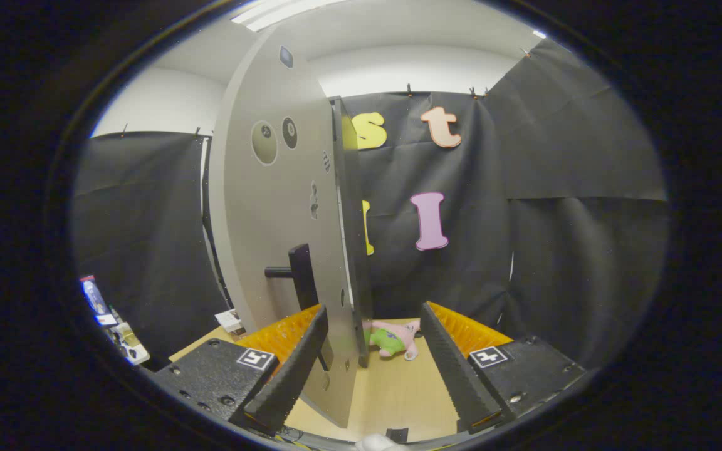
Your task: Open the shoe cabinet door, grab the shoes and put them into the shoe cabinet, then close the shoe cabinet door.
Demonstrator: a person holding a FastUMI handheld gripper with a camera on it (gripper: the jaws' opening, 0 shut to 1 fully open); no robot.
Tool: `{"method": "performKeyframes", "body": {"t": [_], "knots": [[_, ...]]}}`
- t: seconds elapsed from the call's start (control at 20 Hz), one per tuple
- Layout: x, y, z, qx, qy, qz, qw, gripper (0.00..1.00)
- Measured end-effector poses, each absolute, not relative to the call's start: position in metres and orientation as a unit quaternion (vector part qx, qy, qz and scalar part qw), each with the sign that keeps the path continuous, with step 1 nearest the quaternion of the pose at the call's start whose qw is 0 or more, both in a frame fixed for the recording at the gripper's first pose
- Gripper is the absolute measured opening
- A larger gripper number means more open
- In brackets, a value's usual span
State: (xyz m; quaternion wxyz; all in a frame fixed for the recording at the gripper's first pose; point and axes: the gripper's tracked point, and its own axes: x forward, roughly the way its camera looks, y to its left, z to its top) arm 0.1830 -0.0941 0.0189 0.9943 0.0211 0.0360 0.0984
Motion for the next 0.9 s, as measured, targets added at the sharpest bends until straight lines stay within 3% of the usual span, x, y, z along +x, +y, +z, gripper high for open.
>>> {"method": "performKeyframes", "body": {"t": [0.45, 0.9], "knots": [[0.17, -0.04, 0.019, 0.017, 0.039, 0.075, 0.996, 0.98], [0.174, 0.035, 0.016, 0.026, 0.051, 0.092, 0.994, 0.98]]}}
